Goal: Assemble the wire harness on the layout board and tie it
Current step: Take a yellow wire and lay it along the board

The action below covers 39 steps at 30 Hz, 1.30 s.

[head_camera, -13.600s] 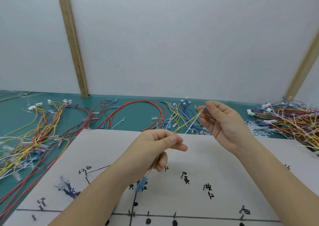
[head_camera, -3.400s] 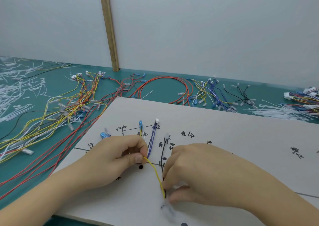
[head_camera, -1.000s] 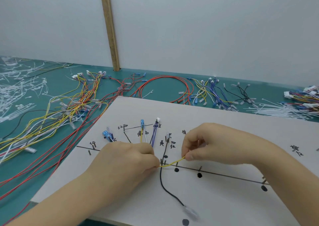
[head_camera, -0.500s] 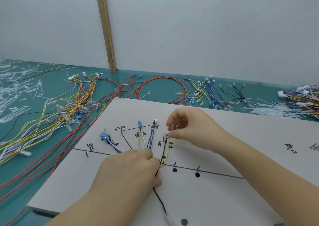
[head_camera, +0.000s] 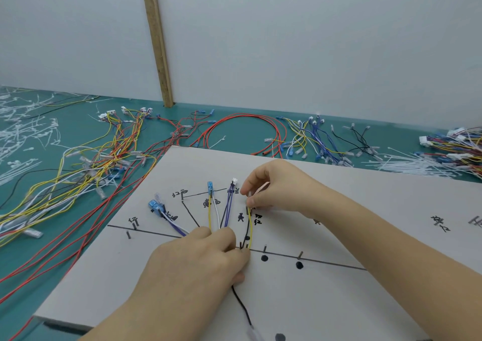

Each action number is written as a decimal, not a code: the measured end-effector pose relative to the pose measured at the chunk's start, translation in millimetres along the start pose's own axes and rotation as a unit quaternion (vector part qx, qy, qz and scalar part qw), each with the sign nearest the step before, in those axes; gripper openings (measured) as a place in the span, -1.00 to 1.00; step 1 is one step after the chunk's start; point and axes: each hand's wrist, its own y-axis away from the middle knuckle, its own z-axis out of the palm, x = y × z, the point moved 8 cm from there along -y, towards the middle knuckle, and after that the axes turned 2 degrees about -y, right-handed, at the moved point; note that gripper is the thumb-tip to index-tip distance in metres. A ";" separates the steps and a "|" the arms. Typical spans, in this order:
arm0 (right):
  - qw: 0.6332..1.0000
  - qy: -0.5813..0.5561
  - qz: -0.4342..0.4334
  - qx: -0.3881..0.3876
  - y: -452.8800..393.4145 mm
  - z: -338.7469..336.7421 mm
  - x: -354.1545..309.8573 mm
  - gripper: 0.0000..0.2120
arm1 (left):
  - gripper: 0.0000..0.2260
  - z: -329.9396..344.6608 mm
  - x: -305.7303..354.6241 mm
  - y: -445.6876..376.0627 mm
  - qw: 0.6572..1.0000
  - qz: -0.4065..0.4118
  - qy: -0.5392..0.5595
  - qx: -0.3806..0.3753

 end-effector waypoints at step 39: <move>0.932 0.342 -0.115 -0.041 22.6 24.5 -23.8 -0.73 | -0.80 22.3 -13.1 -28.2 0.980 0.081 0.152 -0.100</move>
